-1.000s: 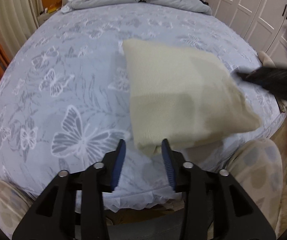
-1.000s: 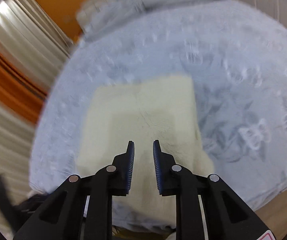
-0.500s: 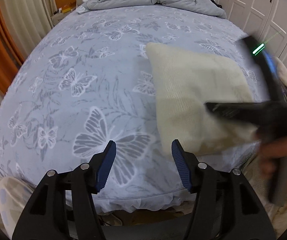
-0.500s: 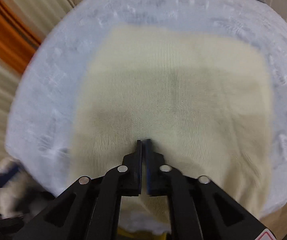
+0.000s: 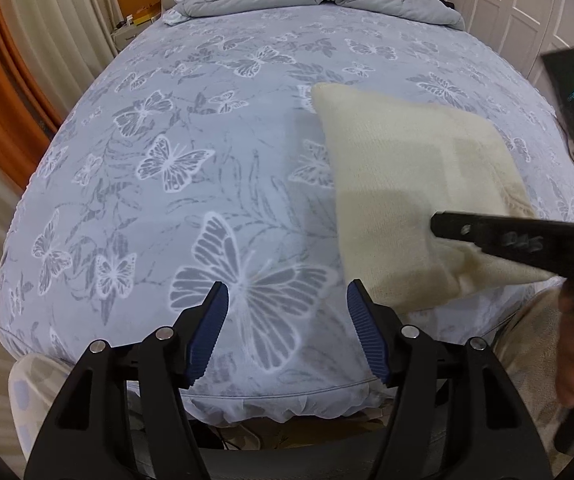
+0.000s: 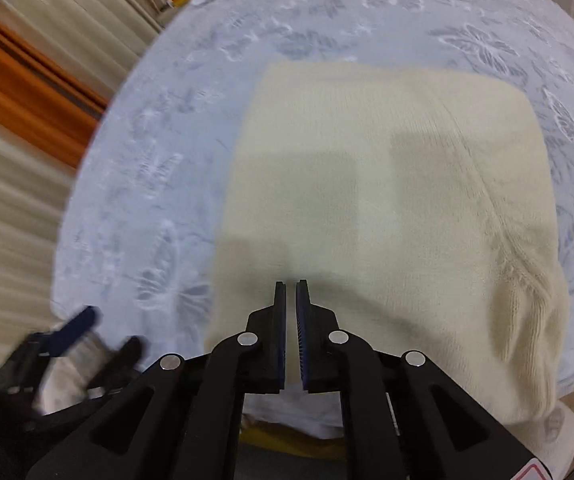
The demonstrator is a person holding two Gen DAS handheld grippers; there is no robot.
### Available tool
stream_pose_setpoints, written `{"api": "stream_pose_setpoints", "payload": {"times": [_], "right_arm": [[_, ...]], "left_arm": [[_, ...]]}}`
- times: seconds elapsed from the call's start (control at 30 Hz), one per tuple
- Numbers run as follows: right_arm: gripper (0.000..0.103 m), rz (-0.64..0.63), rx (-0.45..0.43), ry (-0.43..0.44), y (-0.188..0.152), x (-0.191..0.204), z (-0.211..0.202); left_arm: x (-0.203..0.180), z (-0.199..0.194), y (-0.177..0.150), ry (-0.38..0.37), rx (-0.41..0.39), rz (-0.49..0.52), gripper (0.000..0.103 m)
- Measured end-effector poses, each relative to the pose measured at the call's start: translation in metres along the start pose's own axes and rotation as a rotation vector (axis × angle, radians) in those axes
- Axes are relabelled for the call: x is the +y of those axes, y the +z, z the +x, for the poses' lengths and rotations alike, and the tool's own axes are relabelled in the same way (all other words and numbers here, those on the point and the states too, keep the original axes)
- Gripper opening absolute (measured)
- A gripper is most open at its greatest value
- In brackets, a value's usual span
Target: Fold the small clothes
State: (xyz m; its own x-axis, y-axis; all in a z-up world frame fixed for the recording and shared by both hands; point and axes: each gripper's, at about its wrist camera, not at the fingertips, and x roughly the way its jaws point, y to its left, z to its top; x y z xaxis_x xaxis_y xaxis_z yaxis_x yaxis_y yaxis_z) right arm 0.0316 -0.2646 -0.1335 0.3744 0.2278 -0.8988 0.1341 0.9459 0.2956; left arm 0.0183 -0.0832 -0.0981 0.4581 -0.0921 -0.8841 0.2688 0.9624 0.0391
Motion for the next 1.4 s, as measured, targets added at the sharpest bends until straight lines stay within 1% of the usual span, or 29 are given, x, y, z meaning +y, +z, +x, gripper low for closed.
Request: {"api": "stream_pose_setpoints", "payload": {"times": [0.07,0.1,0.13,0.2,0.27,0.3,0.33,0.37,0.4,0.43,0.5,0.53,0.57,0.6,0.63,0.67,0.7,0.73,0.83,0.87,0.9,0.97,1.0,1.07,1.17,1.23,1.27,1.3,1.4], "right_arm": [[0.006,-0.028,0.045,-0.051,-0.004,0.0,0.019],[0.0,-0.035,0.069,-0.073,-0.007,-0.003,0.031],[0.0,-0.041,0.089,-0.091,-0.012,-0.006,0.042],[0.0,-0.024,0.092,-0.071,-0.012,-0.01,0.035],[0.0,0.004,0.014,-0.015,-0.001,-0.013,0.003],[0.0,0.007,-0.052,-0.009,0.01,-0.017,-0.019],[0.001,0.015,-0.088,-0.023,0.018,-0.024,-0.032],[0.005,0.032,-0.126,-0.037,0.029,-0.033,-0.046],[0.014,0.046,-0.151,-0.044,0.037,-0.043,-0.054],[0.031,0.072,-0.186,-0.08,0.047,-0.057,-0.062],[0.055,0.118,-0.206,-0.161,0.064,-0.081,-0.063],[0.056,0.15,-0.205,-0.192,0.07,-0.097,-0.057],[0.056,0.168,-0.19,-0.195,0.074,-0.109,-0.05],[0.056,0.191,-0.148,-0.188,0.079,-0.121,-0.033],[0.05,0.206,-0.124,-0.184,0.08,-0.132,-0.024],[0.04,0.207,-0.106,-0.17,0.081,-0.136,-0.013],[0.013,0.194,-0.094,-0.145,0.081,-0.139,-0.007],[0.011,0.173,-0.108,-0.15,0.084,-0.136,-0.014],[0.01,0.168,-0.238,-0.083,0.088,-0.13,-0.054],[0.009,0.187,-0.246,-0.062,0.086,-0.136,-0.054],[0.009,0.204,-0.223,-0.064,0.085,-0.145,-0.046],[0.01,0.197,-0.071,-0.146,0.08,-0.162,0.009],[0.01,0.183,-0.095,-0.152,0.077,-0.162,0.012],[0.013,0.189,-0.122,-0.152,0.081,-0.154,-0.007],[0.015,0.143,-0.248,-0.179,0.076,-0.127,-0.058],[0.013,0.113,-0.275,-0.121,0.065,-0.108,-0.076],[0.012,0.103,-0.264,-0.097,0.062,-0.1,-0.076],[0.012,0.075,-0.224,-0.094,0.057,-0.089,-0.064],[0.008,0.011,-0.082,-0.181,0.053,-0.086,0.0]], "left_arm": [[0.001,0.004,0.0,0.002,0.012,-0.006,0.06],[0.0,0.005,0.0,0.004,0.018,-0.005,0.06],[0.0,0.006,0.0,0.006,0.022,-0.002,0.06],[-0.001,0.006,0.001,0.013,0.021,0.008,0.06],[0.0,0.005,0.004,0.011,0.019,0.011,0.06],[0.001,0.003,0.007,0.004,0.013,0.008,0.06],[0.001,0.001,0.012,-0.01,0.003,0.003,0.06],[-0.001,0.001,0.018,-0.023,-0.003,0.001,0.06],[-0.003,0.001,0.025,-0.037,-0.008,0.001,0.06],[-0.007,0.002,0.034,-0.048,-0.015,0.001,0.061],[-0.017,0.004,0.051,-0.074,-0.028,-0.004,0.066],[-0.026,0.008,0.062,-0.098,-0.035,0.0,0.071],[-0.031,0.011,0.067,-0.104,-0.036,0.004,0.074],[-0.039,0.018,0.074,-0.11,-0.037,0.01,0.075],[-0.047,0.025,0.078,-0.114,-0.033,0.017,0.075],[-0.056,0.038,0.083,-0.103,-0.014,0.03,0.074],[-0.062,0.048,0.086,-0.096,0.002,0.042,0.074],[-0.068,0.058,0.087,-0.082,0.019,0.055,0.073],[-0.074,0.074,0.087,-0.076,0.048,0.061,0.074],[-0.074,0.077,0.085,-0.08,0.05,0.058,0.076],[-0.074,0.08,0.084,-0.082,0.051,0.056,0.077],[-0.074,0.087,0.083,-0.082,0.069,0.049,0.084],[-0.074,0.09,0.082,-0.097,0.075,0.042,0.084],[-0.072,0.091,0.084,-0.088,0.083,0.032,0.085],[-0.067,0.084,0.086,-0.09,0.091,0.015,0.085],[-0.064,0.075,0.085,-0.084,0.087,0.003,0.084],[-0.061,0.069,0.084,-0.085,0.078,-0.001,0.084],[-0.058,0.062,0.083,-0.085,0.065,-0.009,0.084],[-0.047,0.05,0.076,-0.077,0.062,-0.025,0.084]]}}
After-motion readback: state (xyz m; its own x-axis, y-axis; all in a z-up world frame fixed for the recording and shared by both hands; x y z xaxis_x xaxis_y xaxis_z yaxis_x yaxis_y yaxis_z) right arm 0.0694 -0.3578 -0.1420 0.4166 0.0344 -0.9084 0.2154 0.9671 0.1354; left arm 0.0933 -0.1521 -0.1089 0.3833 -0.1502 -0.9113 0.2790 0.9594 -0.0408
